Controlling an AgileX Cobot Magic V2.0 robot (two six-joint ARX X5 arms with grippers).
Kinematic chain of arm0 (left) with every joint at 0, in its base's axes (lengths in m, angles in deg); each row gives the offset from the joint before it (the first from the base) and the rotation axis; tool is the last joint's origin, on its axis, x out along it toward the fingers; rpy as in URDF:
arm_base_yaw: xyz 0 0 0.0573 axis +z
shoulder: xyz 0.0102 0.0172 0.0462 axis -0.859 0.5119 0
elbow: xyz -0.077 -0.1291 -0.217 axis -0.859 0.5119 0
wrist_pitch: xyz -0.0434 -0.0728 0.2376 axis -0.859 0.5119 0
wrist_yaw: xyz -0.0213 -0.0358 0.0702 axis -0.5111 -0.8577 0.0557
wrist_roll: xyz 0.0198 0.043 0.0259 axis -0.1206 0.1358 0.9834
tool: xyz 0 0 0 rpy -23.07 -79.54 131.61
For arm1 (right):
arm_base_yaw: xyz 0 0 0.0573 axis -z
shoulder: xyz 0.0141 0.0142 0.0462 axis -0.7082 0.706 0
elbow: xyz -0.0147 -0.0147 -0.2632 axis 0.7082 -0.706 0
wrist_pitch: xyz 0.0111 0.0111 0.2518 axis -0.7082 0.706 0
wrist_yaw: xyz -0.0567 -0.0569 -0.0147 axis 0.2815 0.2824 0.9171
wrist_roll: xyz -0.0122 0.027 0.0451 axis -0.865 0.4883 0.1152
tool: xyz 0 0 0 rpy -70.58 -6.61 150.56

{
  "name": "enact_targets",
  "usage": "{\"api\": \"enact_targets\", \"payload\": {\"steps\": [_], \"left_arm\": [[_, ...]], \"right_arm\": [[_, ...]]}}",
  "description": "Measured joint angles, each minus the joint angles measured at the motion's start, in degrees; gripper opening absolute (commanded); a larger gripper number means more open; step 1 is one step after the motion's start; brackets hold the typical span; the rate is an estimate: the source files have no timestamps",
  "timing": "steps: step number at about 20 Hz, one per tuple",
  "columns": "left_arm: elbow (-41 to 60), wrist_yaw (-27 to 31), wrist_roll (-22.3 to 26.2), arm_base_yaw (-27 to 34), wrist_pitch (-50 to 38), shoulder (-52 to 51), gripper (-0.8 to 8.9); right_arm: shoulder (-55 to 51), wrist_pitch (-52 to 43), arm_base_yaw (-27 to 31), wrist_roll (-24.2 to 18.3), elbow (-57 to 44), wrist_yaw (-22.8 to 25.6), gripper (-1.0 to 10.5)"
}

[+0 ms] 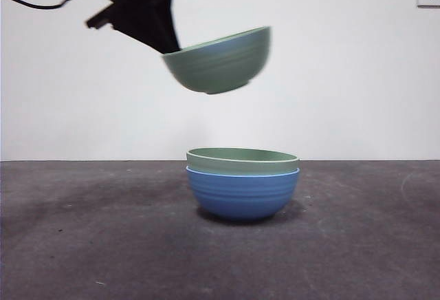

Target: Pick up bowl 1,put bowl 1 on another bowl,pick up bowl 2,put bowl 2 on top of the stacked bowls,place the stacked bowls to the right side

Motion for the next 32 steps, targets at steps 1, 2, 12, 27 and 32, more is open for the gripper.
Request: {"api": "enact_targets", "payload": {"steps": [1,2,12,27,32], "left_arm": [[-0.5,0.3,0.0,-0.9,0.0,1.5,-0.08],[-1.0,1.3,0.0,-1.6,0.0,3.2,-0.08],[-2.0,3.3,0.0,-4.2,0.2,15.4,-0.08],[-13.4,4.2,0.5,-5.0,12.6,16.0,3.56],[-25.0,9.3,3.8,-4.9,25.0,10.9,3.56]], "right_arm": [[0.0,0.0,0.0,0.0,0.0,0.0,2.8],[0.0,0.0,0.0,0.0,0.0,0.0,2.8],[0.0,1.3,0.0,-0.4,0.0,0.0,2.8],[0.5,2.6,0.0,-0.4,0.0,0.0,2.9],[6.7,0.6,0.0,-0.2,0.0,0.0,4.5]]}}
